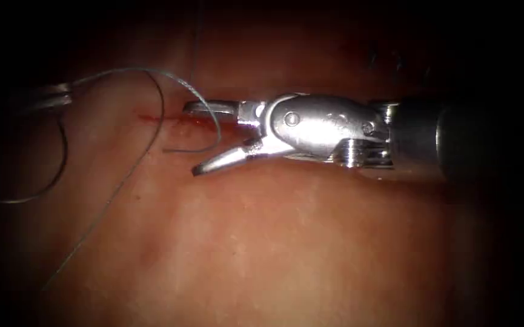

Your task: Wound Closure

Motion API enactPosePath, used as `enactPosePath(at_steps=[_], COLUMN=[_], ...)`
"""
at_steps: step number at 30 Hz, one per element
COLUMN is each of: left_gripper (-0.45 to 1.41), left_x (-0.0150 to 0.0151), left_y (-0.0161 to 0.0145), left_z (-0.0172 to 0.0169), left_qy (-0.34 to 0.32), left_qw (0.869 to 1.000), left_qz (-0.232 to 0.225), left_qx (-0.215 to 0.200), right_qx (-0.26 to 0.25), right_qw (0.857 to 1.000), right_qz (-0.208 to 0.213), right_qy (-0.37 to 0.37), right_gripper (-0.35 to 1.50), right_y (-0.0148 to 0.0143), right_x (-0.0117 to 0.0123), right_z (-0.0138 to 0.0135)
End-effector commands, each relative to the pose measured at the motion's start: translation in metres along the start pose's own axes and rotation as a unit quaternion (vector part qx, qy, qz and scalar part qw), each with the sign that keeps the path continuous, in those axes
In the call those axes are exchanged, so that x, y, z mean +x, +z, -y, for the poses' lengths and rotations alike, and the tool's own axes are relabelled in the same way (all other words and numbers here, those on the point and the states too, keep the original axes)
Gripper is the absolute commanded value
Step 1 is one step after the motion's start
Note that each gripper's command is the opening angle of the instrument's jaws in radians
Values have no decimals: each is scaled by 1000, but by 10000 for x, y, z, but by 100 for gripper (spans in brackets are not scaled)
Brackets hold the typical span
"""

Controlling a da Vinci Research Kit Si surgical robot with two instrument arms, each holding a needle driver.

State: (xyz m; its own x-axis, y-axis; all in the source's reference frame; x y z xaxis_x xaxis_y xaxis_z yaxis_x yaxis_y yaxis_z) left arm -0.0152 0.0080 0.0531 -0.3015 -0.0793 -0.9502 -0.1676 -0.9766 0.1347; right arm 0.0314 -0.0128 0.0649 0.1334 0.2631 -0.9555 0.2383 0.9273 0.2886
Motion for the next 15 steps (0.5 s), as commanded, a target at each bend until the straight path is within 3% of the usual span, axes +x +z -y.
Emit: enactPosePath(at_steps=[1,10,15], left_gripper=[-45,-45,-45], left_x=[-6,-2,-3], left_y=[7,6,3], left_z=[1,-3,-4], left_qy=[3,3,4], left_qw=[1000,1000,1000], left_qz=[-4,-19,-23], left_qx=[-3,-13,-16], right_qx=[2,-18,-25], right_qw=[1000,1000,1000], right_qz=[-4,5,13], right_qy=[0,4,4], right_gripper=[131,135,133], right_y=[-2,-14,-42], right_x=[-2,-20,-33], right_z=[-7,-28,-41])
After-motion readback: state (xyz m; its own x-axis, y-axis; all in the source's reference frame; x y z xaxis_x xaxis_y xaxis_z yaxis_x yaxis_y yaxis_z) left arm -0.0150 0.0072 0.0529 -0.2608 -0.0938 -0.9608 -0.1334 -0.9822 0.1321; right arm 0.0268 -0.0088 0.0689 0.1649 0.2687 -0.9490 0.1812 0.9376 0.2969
